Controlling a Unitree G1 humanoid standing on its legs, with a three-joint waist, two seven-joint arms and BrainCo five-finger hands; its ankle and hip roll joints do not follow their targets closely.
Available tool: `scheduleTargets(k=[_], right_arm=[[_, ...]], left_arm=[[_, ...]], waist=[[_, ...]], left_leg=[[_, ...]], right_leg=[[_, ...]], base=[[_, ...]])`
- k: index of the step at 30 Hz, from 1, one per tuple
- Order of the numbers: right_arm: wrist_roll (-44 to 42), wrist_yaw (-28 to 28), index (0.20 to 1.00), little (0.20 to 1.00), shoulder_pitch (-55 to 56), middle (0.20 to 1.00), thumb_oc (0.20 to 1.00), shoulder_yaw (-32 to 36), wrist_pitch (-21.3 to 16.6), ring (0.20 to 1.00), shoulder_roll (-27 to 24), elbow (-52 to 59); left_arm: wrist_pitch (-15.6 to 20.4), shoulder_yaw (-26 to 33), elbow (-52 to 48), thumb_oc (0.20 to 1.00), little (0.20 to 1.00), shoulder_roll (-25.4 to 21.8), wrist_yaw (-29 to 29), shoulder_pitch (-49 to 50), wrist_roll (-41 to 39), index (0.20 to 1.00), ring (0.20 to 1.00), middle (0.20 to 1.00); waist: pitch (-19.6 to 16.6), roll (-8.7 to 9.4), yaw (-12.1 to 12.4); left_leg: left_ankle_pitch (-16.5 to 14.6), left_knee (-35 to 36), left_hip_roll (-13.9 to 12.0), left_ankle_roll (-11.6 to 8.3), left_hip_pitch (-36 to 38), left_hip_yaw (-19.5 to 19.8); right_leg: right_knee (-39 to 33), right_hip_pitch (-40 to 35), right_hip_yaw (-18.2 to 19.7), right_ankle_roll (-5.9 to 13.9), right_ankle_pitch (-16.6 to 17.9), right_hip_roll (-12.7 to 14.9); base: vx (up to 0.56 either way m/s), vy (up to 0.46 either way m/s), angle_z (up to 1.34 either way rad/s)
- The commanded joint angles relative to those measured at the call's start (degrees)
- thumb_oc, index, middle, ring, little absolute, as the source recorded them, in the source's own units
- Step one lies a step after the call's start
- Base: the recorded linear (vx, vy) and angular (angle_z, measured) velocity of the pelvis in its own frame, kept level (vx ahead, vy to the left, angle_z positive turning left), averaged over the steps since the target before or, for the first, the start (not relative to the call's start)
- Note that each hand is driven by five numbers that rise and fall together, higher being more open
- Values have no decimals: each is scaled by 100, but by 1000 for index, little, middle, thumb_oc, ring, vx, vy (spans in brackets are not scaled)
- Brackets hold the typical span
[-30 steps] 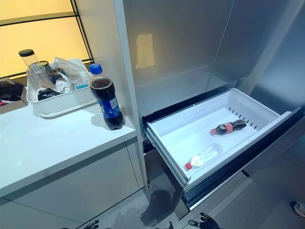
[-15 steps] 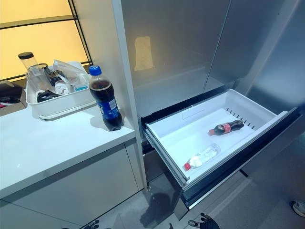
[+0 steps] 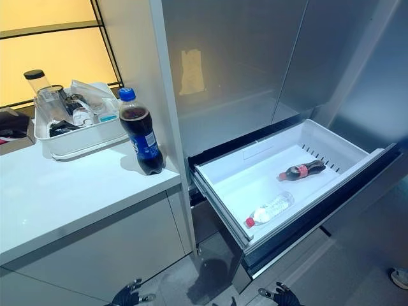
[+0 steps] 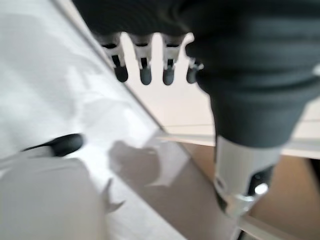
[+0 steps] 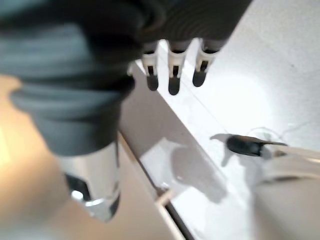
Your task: Take the drinks into the refrigerator
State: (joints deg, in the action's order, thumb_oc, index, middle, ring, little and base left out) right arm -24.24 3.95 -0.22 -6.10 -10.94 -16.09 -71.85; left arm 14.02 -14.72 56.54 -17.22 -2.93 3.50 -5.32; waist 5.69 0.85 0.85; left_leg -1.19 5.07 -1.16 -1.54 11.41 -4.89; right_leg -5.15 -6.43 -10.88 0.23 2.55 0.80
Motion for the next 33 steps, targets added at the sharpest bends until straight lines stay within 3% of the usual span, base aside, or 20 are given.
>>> scheduleTargets(k=[1, 7, 12, 20, 23, 33], right_arm=[[-702, -236, 1000, 1000, -508, 1000, 1000, 400, -400, 1000, -300, 145], [-1206, -552, 1000, 1000, -592, 1000, 1000, 1048, -653, 1000, -558, 777], [-1110, -913, 1000, 1000, -590, 1000, 1000, 1464, -852, 1000, -754, 1314], [-616, -1594, 1000, 1000, -662, 1000, 1000, 1974, -1151, 1000, -963, 2402], [-27, -1938, 1000, 1000, -645, 1000, 1000, 2207, -1309, 1000, -1075, 3184], [913, -2202, 1000, 1000, -637, 1000, 1000, 2510, -1507, 1000, -1034, 4825]], left_arm=[[370, -138, -975, 1000, 1000, -233, -251, -390, -441, 1000, 1000, 1000], [429, -344, -2410, 1000, 1000, -603, -669, -539, -1082, 1000, 1000, 1000], [438, -406, -3157, 1000, 1000, -804, -852, -751, -1301, 1000, 1000, 1000], [492, -333, -4196, 1000, 1000, -1104, -1133, -1013, -1779, 1000, 1000, 1000], [543, -164, -4891, 1000, 1000, -1270, -1395, -1076, -2194, 1000, 1000, 1000], [616, 334, -6098, 1000, 1000, -1500, -1789, -1082, -2813, 1000, 1000, 1000]], waist=[[40, 62, 12], [29, 20, -99], [26, -18, -175], [-2, -66, -274], [-18, -76, -305], [-37, -31, -284]], left_leg=[[-203, -7, 28, -29, -201, 95], [-261, -7, 36, -21, -160, 18], [-234, -7, 52, -3, -157, -49], [-303, -7, 57, 25, -75, -163], [-337, -7, 63, 46, -36, -193], [-383, -7, 41, 56, 22, -233]], right_leg=[[277, 62, 115, 642, 121, 411], [289, 77, 175, 678, 133, 426], [314, 135, 252, 686, 182, 450], [351, 145, 375, 712, 186, 437], [344, 144, 438, 724, 180, 428], [321, 99, 527, 713, 159, 400]], base=[[4, -4, -10], [12, 4, -9], [-2, 16, -8], [25, 13, -9], [31, 19, -13], [13, 2, -4]])
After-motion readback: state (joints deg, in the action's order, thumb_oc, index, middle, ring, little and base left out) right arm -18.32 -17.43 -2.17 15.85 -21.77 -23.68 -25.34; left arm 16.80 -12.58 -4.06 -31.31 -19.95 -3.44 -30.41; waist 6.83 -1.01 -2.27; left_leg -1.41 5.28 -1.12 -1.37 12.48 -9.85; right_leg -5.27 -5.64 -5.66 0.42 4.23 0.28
